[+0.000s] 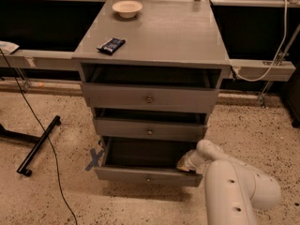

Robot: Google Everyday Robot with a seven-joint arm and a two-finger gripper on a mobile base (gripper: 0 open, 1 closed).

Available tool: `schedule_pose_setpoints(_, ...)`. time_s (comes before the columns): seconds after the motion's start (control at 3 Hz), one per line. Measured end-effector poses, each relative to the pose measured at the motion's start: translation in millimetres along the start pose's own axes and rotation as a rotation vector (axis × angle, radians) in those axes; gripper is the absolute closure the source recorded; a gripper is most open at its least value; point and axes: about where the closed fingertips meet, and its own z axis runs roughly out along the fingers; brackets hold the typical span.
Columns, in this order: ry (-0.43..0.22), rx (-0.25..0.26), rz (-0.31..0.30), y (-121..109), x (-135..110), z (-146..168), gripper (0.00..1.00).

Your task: Open bottom drawer

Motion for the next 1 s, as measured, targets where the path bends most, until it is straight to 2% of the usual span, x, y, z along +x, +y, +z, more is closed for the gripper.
schedule_pose_setpoints(1.0, 0.013, -0.062, 0.182, 96, 45, -39, 1.00)
